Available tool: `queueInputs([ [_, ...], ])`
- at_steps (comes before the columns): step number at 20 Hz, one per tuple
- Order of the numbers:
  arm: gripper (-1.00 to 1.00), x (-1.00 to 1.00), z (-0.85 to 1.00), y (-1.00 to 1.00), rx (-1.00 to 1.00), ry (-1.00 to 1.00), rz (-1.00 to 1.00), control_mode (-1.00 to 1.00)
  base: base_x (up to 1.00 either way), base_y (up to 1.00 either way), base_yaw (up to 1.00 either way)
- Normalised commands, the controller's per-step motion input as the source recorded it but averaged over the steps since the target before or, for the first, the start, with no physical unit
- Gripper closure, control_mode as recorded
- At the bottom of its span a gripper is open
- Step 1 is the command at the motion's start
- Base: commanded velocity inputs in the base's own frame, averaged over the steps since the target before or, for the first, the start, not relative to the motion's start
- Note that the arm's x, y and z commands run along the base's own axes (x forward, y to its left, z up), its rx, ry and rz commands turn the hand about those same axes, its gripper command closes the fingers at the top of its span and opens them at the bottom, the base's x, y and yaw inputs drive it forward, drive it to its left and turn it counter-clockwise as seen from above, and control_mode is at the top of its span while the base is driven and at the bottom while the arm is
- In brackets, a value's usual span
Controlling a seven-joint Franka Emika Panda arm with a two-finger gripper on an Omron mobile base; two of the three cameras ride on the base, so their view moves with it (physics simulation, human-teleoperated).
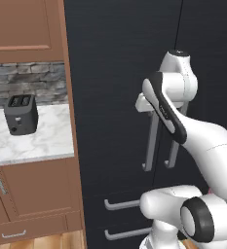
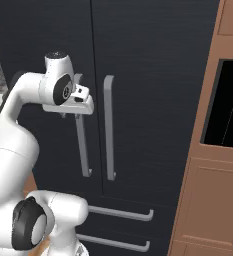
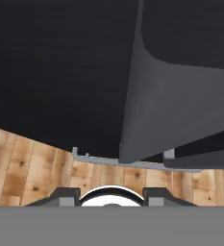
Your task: Gather the eggplant and potato from the fridge and place them on a tray on the dining counter. Then gather the fish and steak from the fridge and place them on the other tray.
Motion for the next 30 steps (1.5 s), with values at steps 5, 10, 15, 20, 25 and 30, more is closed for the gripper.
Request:
queueInputs([
  [5,-1.00,-0.39,-0.11,-0.06,0.00,-0.06,0.00,-1.00,0.00,0.00,0.00],
  [10,-1.00,-1.00,-0.34,-0.51,0.02,-0.17,-0.06,-1.00,0.00,0.00,0.00],
  [15,-1.00,-0.73,-0.36,-0.46,0.03,-0.04,-0.06,-1.00,0.00,0.00,0.00],
  [20,-1.00,-0.19,-0.22,-0.13,0.01,0.00,-0.01,1.00,-0.01,0.00,0.00],
  [25,-1.00,0.00,0.00,0.00,0.00,0.00,0.00,1.00,-0.27,-0.04,0.00],
  [30,-1.00,0.00,0.00,0.00,0.00,0.00,0.00,1.00,-0.77,-0.32,0.00],
])
